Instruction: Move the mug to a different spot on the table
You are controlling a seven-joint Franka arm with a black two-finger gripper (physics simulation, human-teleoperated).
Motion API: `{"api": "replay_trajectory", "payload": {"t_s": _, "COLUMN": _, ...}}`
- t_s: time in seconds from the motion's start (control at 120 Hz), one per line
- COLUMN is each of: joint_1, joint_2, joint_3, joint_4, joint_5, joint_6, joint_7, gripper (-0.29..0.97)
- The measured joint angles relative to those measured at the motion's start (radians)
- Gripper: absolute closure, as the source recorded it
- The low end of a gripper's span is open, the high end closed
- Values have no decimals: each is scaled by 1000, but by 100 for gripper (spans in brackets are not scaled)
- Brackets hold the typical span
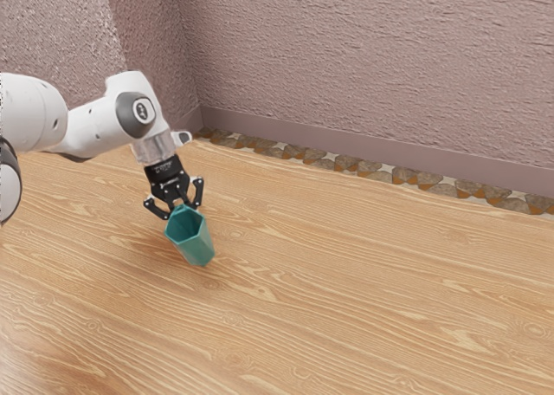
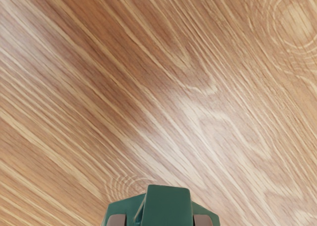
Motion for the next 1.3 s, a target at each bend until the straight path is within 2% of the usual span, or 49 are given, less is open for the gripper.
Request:
{"api": "replay_trajectory", "payload": {"t_s": 0.4, "joint_1": 4, "joint_2": 70, "joint_3": 1, "joint_4": -8, "joint_5": -26, "joint_6": -8, "joint_7": 37, "gripper": 63}}
{"api": "replay_trajectory", "payload": {"t_s": 0.633, "joint_1": 18, "joint_2": 100, "joint_3": 0, "joint_4": 60, "joint_5": -58, "joint_6": -8, "joint_7": 49, "gripper": 63}}
{"api": "replay_trajectory", "payload": {"t_s": 0.983, "joint_1": 22, "joint_2": 137, "joint_3": 17, "joint_4": 90, "joint_5": -160, "joint_6": -116, "joint_7": 50, "gripper": 63}}
{"api": "replay_trajectory", "payload": {"t_s": 1.3, "joint_1": 22, "joint_2": 137, "joint_3": 24, "joint_4": 82, "joint_5": -177, "joint_6": -192, "joint_7": 32, "gripper": 63}}
